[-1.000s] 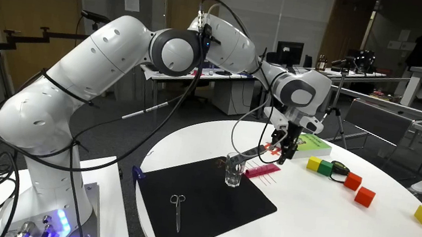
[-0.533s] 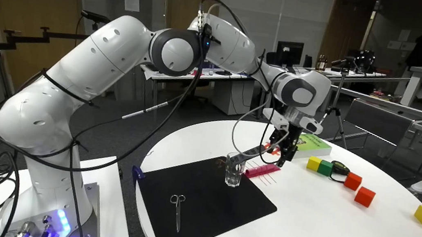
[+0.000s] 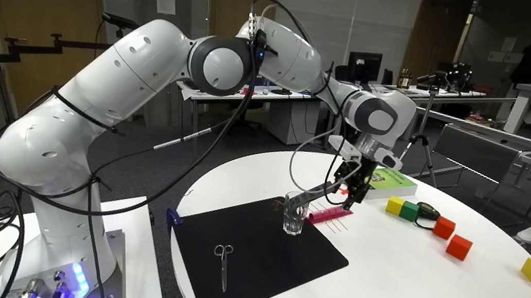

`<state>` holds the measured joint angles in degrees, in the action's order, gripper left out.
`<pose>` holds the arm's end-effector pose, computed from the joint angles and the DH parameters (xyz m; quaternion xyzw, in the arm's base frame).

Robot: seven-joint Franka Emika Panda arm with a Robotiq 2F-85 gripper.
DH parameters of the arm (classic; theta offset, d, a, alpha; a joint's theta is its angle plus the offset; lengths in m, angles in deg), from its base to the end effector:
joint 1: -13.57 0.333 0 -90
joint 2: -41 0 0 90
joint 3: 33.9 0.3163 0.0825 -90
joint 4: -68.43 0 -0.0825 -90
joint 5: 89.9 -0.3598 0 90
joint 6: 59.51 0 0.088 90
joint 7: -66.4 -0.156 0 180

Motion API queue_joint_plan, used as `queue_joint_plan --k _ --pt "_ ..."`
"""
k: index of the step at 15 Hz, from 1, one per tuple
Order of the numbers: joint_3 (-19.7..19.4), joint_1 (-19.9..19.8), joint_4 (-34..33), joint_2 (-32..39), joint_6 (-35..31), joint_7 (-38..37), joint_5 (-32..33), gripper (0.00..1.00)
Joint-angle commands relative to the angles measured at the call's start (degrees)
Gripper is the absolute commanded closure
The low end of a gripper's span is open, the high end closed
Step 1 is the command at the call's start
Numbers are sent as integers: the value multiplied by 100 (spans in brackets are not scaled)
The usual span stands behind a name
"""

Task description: Lift the black object from the table and put it in the glass cup

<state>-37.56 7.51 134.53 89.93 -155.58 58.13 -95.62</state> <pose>0.6804 -0.0918 0.2258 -0.9731 0.1606 0.1636 0.0246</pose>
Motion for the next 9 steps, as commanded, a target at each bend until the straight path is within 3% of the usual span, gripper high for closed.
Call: queue_joint_plan --k 1,9 --pt "-15 -18 -156 -15 321 56 75 0" --pt "-13 -13 -163 -33 432 63 76 0"
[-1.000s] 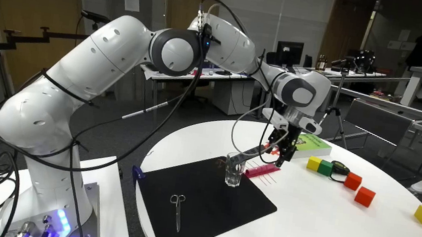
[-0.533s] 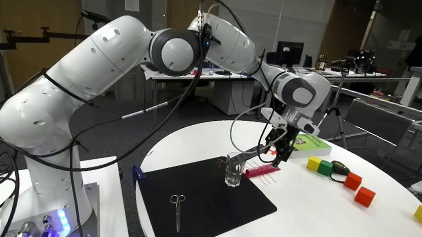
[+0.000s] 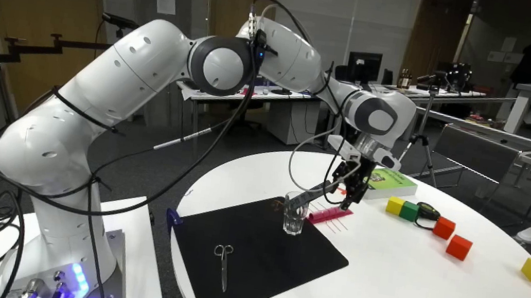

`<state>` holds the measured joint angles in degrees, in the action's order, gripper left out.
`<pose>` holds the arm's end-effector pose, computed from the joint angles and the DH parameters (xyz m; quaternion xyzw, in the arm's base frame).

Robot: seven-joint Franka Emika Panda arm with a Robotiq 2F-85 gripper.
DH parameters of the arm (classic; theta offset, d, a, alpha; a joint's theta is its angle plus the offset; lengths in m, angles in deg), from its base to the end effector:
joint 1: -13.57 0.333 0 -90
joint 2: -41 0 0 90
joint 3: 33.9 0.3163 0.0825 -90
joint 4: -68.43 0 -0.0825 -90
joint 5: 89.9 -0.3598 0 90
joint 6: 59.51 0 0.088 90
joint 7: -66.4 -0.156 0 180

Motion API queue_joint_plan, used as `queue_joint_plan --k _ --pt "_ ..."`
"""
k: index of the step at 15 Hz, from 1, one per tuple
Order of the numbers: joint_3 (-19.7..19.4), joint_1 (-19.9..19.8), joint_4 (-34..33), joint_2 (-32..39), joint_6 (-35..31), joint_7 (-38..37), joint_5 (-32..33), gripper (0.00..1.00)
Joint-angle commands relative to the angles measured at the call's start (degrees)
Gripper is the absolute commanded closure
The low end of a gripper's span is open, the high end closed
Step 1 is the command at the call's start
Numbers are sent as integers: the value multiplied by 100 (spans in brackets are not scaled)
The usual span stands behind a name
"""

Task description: Lift the black object from the table and put it in the glass cup

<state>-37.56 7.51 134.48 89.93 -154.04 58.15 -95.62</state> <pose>0.6760 -0.0909 0.2253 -0.9709 0.1598 0.1764 0.0249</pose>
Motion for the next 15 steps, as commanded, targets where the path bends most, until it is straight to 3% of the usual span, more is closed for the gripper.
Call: queue_joint_plan --k 1,15 --pt "-11 -14 -162 -34 288 59 73 0" --pt "38 -57 136 -377 490 452 38 0"
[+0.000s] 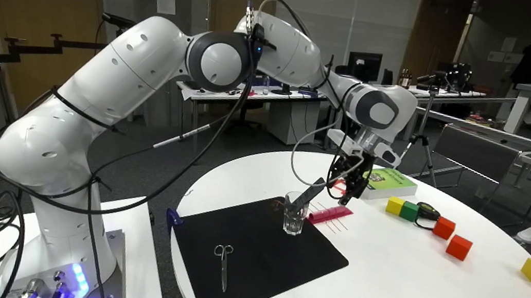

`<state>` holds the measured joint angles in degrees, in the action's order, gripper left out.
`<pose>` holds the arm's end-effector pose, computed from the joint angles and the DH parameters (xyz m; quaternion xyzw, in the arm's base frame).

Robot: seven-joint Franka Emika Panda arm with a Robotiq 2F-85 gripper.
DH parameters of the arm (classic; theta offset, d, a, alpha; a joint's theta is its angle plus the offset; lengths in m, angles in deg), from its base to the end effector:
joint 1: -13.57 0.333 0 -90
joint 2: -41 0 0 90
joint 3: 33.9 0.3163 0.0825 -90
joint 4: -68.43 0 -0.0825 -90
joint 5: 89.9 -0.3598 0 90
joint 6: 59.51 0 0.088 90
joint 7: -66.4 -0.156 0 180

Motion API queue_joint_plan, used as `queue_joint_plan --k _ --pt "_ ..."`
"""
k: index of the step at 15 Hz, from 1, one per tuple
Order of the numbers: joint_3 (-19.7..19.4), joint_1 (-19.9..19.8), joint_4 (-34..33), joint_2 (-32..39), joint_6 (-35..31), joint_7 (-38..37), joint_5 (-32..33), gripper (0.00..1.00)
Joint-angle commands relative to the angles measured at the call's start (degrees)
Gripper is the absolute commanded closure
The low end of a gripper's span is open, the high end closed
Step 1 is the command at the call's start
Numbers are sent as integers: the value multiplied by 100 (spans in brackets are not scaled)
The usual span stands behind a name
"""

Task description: Lift the black object from the table and put it in the glass cup

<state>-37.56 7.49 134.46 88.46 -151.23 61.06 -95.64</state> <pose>0.6701 -0.0897 0.2416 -0.9727 0.1340 0.1870 0.0310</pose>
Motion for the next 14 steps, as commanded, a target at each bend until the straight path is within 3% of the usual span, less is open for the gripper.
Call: queue_joint_plan --k 1,14 --pt "38 -55 130 -235 227 180 41 0" --pt "37 -51 217 -300 487 233 39 0"
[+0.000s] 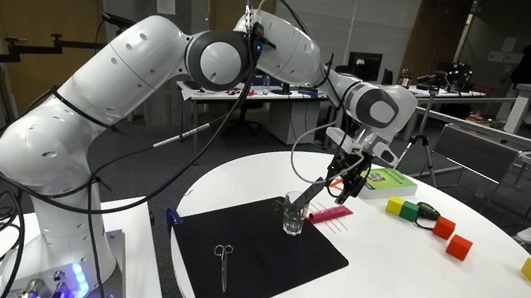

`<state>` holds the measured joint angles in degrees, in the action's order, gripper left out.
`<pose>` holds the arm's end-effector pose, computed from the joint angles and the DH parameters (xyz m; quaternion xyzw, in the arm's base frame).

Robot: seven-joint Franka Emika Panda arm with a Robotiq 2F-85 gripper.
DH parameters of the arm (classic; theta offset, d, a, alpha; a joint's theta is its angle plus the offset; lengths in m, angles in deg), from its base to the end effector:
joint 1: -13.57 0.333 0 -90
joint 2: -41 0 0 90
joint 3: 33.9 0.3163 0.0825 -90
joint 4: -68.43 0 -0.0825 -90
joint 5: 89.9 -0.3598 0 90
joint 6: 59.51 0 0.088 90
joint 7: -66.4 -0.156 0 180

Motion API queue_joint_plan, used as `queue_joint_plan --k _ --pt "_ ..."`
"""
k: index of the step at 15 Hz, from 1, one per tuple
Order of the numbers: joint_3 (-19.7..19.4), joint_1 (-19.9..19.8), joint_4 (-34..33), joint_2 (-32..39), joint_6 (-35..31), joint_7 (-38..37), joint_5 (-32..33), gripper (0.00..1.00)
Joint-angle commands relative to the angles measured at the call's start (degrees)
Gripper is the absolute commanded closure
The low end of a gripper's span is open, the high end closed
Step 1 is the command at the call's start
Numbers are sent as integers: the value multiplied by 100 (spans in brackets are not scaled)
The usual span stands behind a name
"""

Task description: Lift the black object from the table and put it in the glass cup

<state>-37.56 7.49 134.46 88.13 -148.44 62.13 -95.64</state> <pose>0.6621 -0.0880 0.2445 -0.9697 0.1237 0.2077 0.0341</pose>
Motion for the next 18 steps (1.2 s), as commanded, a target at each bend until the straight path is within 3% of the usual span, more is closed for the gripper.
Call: queue_joint_plan --k 1,18 --pt "36 -52 222 -272 234 129 39 0" --pt "44 -70 373 -410 104 247 15 0"
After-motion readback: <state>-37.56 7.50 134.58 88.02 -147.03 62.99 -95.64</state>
